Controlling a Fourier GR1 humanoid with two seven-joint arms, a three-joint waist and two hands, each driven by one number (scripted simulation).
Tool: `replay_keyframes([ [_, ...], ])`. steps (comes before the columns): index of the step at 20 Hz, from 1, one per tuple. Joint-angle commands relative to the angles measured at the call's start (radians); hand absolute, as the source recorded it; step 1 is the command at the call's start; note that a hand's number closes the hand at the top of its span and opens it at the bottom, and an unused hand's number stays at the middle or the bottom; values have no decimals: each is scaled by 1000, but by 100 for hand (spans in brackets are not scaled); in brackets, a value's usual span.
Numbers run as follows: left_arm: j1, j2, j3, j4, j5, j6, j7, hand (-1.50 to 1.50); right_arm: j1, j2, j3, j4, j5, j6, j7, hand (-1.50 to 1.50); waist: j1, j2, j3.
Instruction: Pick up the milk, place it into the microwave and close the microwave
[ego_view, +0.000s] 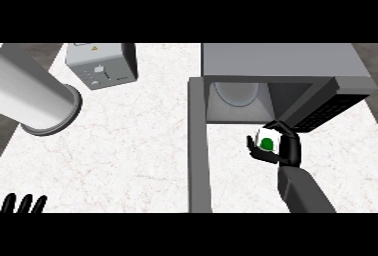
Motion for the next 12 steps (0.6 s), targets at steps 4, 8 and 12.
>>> replay_keyframes([
  [4, 44, -29, -31, -37, -26, 16, -11, -150, 185, 25, 81, -285, 0, 28, 34, 150, -20, -8, -2],
  [8, 68, -26, -39, -47, -40, -22, -10, -150, 315, 50, 183, -548, 32, 6, 168, 150, -31, -13, -3],
  [12, 71, -4, 3, 23, 9, -80, -56, -150, 478, 67, 263, -788, 74, -50, 324, 150, -27, -11, -3],
])
